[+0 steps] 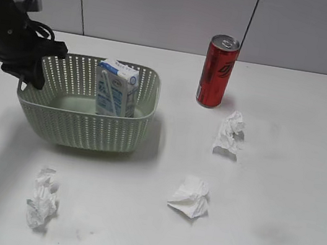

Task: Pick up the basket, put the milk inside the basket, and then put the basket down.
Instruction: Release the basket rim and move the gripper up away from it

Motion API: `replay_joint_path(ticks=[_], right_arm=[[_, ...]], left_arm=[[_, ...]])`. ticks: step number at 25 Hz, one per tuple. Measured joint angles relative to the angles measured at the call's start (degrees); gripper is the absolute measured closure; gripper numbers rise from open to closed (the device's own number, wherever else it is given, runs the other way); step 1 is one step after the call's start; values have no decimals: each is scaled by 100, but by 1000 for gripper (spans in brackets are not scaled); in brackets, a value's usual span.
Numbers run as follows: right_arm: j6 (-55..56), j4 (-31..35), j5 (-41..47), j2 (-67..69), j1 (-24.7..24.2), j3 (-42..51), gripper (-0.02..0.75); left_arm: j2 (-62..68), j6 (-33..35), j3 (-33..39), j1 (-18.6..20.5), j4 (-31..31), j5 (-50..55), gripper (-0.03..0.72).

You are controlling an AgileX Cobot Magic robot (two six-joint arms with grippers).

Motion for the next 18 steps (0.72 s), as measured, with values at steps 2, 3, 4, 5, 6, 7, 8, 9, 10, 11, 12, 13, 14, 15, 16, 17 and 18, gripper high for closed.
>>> replay_joint_path(ticks=[2,3,4,5,6,7,8,9,10,11,12,13,14,15,16,17,18], right_arm=[[0,0,0,0,0,0,168],[0,0,0,0,0,0,168],[0,0,0,0,0,0,168],[0,0,0,0,0,0,168],[0,0,0,0,0,0,168],[0,0,0,0,0,0,168],[0,0,0,0,0,0,168],[0,0,0,0,0,0,168],[0,0,0,0,0,0,168],[0,0,0,0,0,0,168],[0,0,0,0,0,0,168],[0,0,0,0,0,0,168],[0,0,0,0,0,0,168],[0,0,0,0,0,0,168],[0,0,0,0,0,0,168],[6,0,0,0,0,0,168],[6,0,0,0,0,0,168]], left_arm=[[92,0,0,0,0,-14,684],[98,-5,0,0,-31,-25,654],[98,-11,0,0,-70,-32,603],[98,-15,-7,0,-101,-54,531],[93,-15,-7,0,-137,-60,454],[93,-15,-7,0,-148,-53,349],[93,-15,-7,0,-148,-53,238],[85,-15,-7,0,-148,-39,156],[62,-15,-7,0,-129,-13,101],[20,-15,-7,0,-85,40,78],[-44,-15,-7,0,-32,122,71],[-139,-15,-7,0,14,216,70],[-236,-15,-7,0,56,308,70],[-374,-15,-7,0,110,421,70],[-543,-15,-7,0,154,536,70],[-702,-15,-7,0,208,634,71],[-916,-15,-7,0,282,752,72]])
